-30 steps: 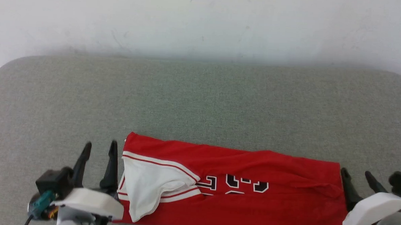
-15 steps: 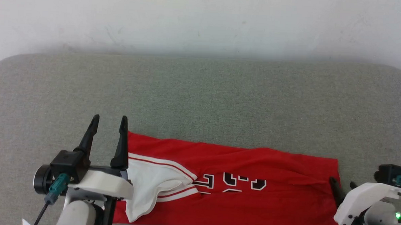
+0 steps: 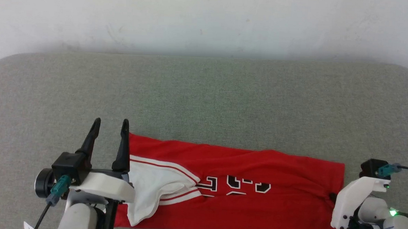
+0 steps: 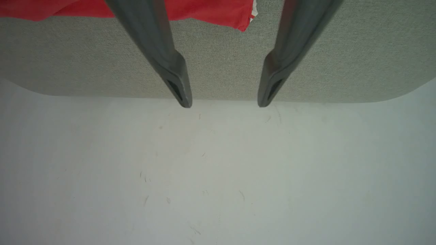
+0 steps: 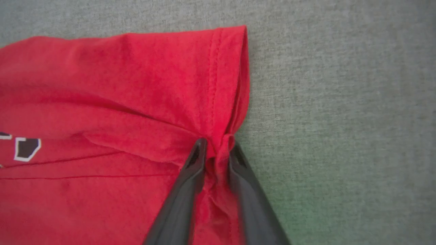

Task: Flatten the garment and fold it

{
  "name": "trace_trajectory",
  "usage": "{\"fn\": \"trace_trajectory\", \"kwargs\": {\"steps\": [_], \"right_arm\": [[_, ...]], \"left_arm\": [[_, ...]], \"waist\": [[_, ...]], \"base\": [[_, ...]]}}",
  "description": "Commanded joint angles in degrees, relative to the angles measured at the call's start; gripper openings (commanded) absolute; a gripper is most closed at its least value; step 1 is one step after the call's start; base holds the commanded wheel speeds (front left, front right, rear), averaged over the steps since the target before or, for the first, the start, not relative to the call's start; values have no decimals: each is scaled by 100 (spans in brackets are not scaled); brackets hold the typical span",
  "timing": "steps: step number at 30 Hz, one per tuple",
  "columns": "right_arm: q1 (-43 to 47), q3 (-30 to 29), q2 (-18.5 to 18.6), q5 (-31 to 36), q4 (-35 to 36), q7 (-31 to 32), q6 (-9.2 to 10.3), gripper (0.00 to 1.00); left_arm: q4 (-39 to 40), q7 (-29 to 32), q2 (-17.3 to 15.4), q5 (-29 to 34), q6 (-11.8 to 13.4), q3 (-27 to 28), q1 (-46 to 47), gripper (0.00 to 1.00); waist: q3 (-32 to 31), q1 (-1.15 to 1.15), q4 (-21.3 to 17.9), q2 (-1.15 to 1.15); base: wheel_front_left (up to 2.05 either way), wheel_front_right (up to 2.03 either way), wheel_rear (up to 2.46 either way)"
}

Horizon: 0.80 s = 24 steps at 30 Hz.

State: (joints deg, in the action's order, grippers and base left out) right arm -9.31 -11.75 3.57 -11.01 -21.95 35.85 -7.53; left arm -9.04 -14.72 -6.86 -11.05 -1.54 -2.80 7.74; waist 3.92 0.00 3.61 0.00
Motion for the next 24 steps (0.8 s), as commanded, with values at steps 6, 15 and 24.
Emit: {"fn": "trace_trajectory", "kwargs": {"steps": [6,15,24], "right_arm": [[158,-175,-68,378,245,-38,4,0],[28,-1272,-69,1556,425,-665,4,0],[-229,-2015,42,2328,320,-986,4,0]], "left_arm": [[-65,-28,96,90,-120,162,53,100],[-42,-28,182,172,-199,307,26,100],[-61,-28,257,237,-261,364,27,100]], "waist": [[2,0,-15,0],[55,0,-57,0],[88,0,-83,0]], "base": [[0,0,0],[0,0,0],[0,0,0]]}}
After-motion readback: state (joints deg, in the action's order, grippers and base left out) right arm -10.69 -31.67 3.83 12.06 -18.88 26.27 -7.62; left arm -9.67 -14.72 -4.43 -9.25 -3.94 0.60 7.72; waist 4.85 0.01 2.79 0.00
